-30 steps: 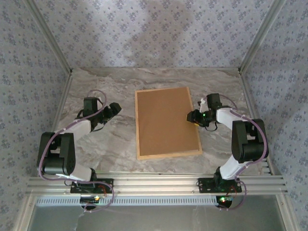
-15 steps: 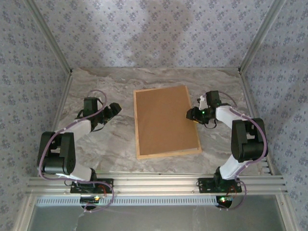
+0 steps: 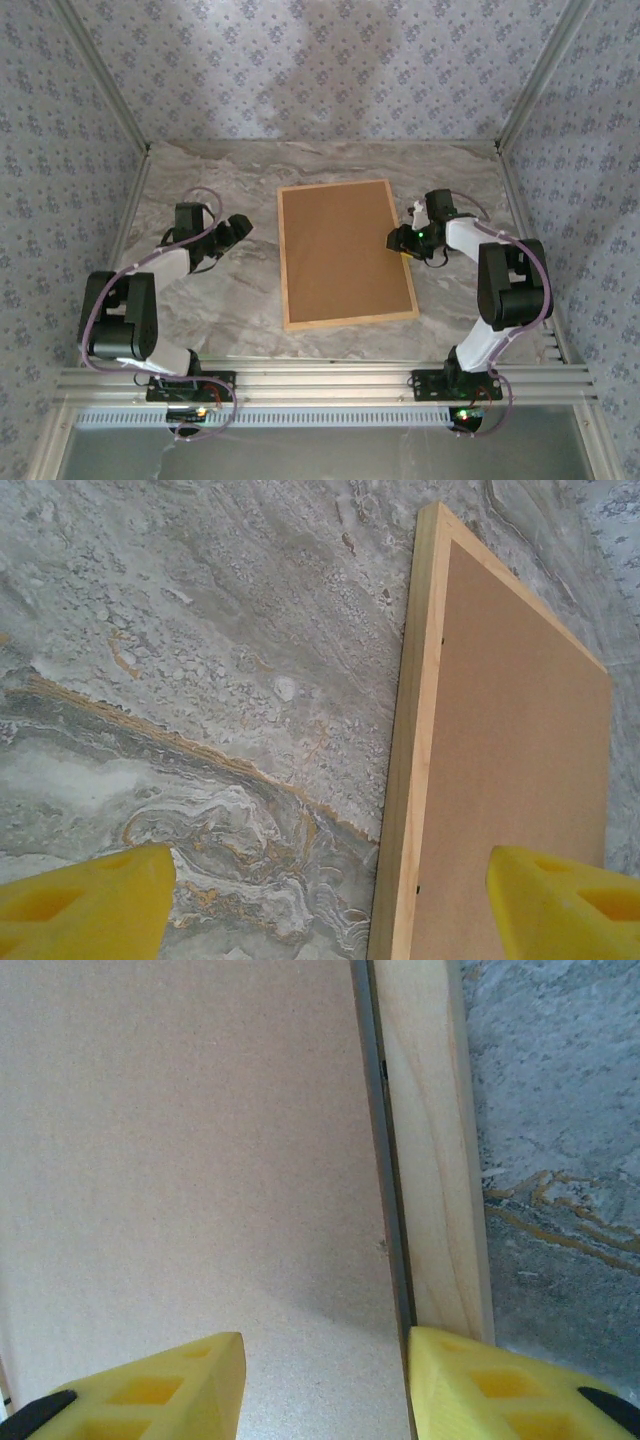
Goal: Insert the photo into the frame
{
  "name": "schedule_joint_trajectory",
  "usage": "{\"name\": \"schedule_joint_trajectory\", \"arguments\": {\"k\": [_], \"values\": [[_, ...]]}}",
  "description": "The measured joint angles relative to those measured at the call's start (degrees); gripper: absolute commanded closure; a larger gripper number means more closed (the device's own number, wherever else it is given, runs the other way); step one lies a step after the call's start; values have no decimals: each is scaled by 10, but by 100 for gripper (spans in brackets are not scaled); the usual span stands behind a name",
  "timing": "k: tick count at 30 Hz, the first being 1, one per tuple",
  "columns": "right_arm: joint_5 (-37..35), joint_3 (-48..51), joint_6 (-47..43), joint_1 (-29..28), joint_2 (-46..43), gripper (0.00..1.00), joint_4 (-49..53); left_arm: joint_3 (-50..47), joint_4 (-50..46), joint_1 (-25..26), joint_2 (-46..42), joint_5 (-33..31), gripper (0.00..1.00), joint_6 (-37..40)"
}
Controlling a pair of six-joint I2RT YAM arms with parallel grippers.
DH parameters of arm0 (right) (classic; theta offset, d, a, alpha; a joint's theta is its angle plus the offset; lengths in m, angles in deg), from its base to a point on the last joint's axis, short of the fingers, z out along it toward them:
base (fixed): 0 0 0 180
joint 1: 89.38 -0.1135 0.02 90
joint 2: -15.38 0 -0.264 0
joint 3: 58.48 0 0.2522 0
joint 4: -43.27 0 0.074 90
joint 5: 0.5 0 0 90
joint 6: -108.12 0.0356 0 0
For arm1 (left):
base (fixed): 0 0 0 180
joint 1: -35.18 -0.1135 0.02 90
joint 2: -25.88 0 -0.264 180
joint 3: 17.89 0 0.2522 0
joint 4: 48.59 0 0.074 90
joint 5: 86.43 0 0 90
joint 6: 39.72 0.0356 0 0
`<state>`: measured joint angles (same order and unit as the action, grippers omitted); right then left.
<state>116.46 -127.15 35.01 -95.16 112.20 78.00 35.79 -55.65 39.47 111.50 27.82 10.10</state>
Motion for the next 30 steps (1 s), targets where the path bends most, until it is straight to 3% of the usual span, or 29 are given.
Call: {"name": "schedule_joint_trajectory", "arguments": {"k": [7,13,16,18,30], "values": [[-16,-7,-11,0,-9,50,23,0,1,4,0,0,18,0],[-58,-13,-15,-3,-46,42,28,0,0,14,3,-1,18,0],[-74,-24,-14,-8,-43,24,13,2,-1,32,9,-8,18,0],[-83,-40,-12,-9,-29,18,3,12,-6,52,17,-13,18,0],[-85,-103,-8,-10,66,14,-35,167,-37,133,149,-68,19,14]]}}
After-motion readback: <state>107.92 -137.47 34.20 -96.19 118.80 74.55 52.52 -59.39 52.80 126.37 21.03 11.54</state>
